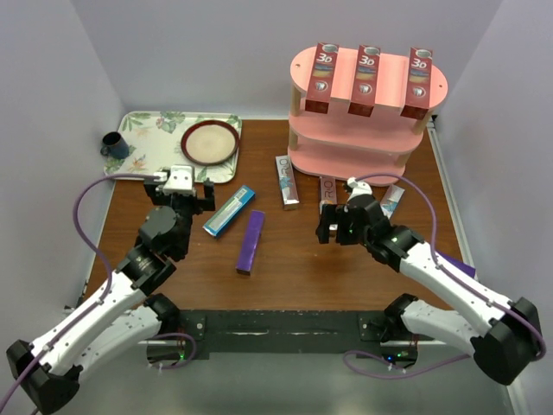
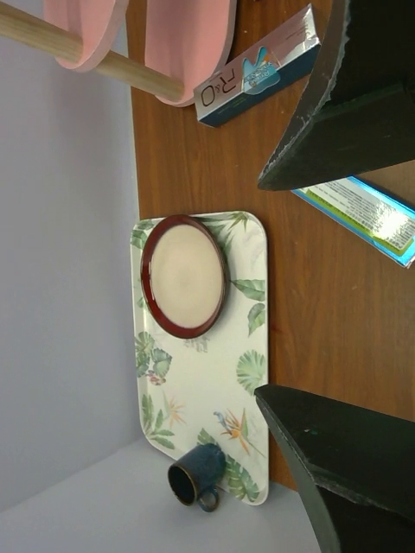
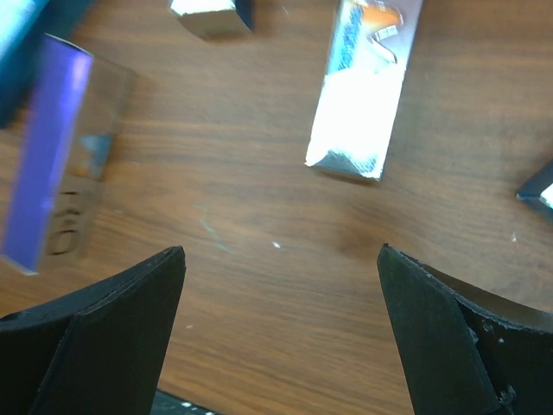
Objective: Place and organize the toothpastes onto the shelf
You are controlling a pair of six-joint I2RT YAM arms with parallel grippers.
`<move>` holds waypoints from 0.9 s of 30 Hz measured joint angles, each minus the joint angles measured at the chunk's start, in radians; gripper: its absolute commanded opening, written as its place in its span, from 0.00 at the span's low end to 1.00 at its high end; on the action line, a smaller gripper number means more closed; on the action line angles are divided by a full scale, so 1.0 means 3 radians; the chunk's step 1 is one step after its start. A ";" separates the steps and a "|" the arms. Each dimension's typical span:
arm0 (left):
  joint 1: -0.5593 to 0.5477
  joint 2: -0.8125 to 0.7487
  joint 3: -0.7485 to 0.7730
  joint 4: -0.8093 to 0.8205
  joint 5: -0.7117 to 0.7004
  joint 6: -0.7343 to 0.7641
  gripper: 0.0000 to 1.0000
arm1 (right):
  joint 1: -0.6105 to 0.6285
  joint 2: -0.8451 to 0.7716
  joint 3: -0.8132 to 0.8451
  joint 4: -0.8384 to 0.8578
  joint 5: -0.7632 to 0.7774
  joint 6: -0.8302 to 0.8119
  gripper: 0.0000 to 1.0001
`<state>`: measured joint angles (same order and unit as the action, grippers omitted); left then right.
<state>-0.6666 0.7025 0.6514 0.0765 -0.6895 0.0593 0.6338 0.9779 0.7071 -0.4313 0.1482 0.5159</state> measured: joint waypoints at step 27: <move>0.0015 -0.0048 -0.0134 -0.0189 0.0070 -0.0088 1.00 | 0.0150 0.1136 -0.0642 0.1831 0.0849 0.0052 0.89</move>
<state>-0.6621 0.6880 0.6113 0.0196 -0.6685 0.0330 0.6788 1.3186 0.5144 0.1181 0.4030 0.5316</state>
